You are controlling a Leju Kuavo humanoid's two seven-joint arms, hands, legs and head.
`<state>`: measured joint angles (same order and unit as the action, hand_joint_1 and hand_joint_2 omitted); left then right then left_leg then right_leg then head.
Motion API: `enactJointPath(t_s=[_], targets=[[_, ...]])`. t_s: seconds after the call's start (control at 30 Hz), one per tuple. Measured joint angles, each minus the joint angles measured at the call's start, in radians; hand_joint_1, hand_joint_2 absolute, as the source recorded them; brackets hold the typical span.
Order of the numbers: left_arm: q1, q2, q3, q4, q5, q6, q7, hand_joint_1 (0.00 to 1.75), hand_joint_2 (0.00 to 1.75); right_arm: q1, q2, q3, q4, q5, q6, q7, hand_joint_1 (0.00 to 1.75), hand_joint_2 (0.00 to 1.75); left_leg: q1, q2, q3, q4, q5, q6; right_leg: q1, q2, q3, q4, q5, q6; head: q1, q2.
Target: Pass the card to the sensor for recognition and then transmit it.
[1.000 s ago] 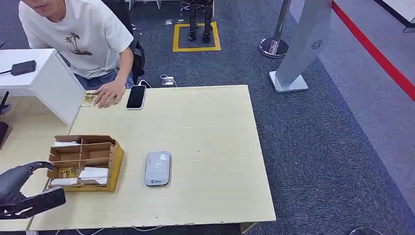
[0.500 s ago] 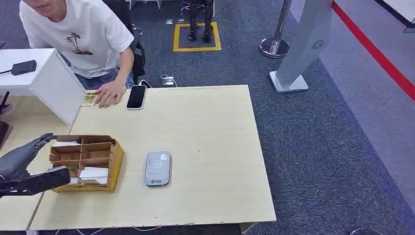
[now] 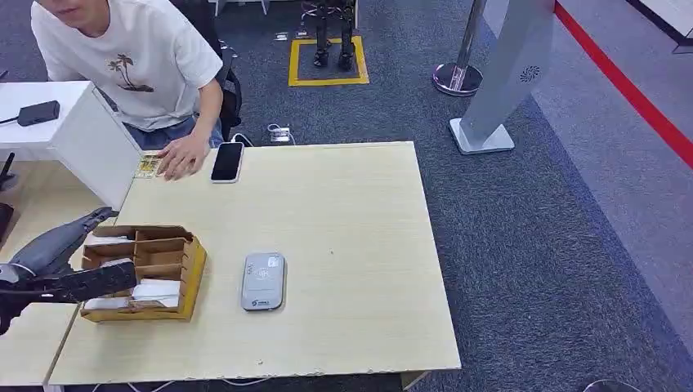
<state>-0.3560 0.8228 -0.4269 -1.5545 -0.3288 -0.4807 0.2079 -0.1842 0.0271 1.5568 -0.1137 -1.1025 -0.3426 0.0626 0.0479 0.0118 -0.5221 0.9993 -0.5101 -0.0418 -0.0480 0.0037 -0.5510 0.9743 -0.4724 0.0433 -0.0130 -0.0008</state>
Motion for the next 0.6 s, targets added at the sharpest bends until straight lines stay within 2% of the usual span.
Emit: enactJointPath(t_s=[0.33,0.6], targets=[[-0.018,0.008,-0.040,0.010,0.025,0.010,0.001,0.00,1.75,0.000,0.000,0.000,0.000,-0.005,-0.002,-0.004,0.00,0.00,0.000,0.000,0.000,0.000,0.000,0.000,0.000,0.000,0.000,0.000,0.000,0.000,0.000,0.000],[0.013,0.088,-0.044,-0.027,0.098,0.034,0.026,0.00,1.75,0.006,0.000,0.000,0.000,-0.018,-0.003,-0.007,0.00,0.00,0.000,0.000,0.000,0.000,0.000,0.000,0.000,0.000,0.000,0.000,0.000,0.000,0.000,0.000]])
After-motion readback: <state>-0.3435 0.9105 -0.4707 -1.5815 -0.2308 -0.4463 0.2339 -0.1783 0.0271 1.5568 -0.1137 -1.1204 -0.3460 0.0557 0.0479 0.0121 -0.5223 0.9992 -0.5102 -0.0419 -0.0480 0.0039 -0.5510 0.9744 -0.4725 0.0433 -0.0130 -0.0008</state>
